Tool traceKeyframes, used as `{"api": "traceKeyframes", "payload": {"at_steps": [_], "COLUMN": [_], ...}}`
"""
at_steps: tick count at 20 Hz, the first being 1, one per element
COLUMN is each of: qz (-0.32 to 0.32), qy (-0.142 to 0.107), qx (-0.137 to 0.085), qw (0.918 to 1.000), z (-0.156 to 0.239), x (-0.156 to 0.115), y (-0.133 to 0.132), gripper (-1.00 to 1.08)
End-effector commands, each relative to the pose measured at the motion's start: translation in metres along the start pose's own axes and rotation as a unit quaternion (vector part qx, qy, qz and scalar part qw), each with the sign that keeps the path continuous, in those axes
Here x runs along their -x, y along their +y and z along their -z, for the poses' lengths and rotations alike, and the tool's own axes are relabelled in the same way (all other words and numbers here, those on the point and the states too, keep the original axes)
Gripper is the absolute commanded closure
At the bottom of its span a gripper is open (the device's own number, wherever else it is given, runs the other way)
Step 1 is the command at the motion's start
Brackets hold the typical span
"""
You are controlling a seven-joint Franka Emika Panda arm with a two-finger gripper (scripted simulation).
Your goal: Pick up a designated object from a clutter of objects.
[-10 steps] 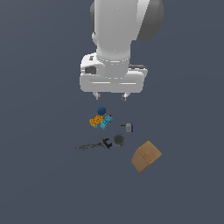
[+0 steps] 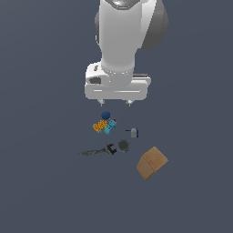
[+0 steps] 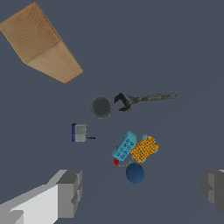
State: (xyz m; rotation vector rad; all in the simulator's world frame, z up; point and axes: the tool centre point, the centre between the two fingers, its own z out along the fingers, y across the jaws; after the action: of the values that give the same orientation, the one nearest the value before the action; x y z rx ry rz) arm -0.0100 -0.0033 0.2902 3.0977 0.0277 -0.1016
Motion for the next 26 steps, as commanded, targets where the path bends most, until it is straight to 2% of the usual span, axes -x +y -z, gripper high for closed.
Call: {"api": "traceKeyframes", "payload": {"at_steps": [1,9,17,21,26], "qz": [0.0,0.022,0.097,0.155,0.24], "qy": [-0.005,-0.003,-0.002,-0.002,-0.003], "qx": [0.0,0.004,0.016,0.023,0.03], "qw": [1.0,0.9998,0.9952,0.9876,0.9704], "z": [-0.003,-0.01,-0.036,-0.056,-0.085], "x": [0.002,-0.001,-0.005,-0.007,-0.009], "y": [0.0,-0.001,-0.006,-0.01,-0.018], "gripper": [-0.92,-0.92,-0.92,-0.92,-0.92]}}
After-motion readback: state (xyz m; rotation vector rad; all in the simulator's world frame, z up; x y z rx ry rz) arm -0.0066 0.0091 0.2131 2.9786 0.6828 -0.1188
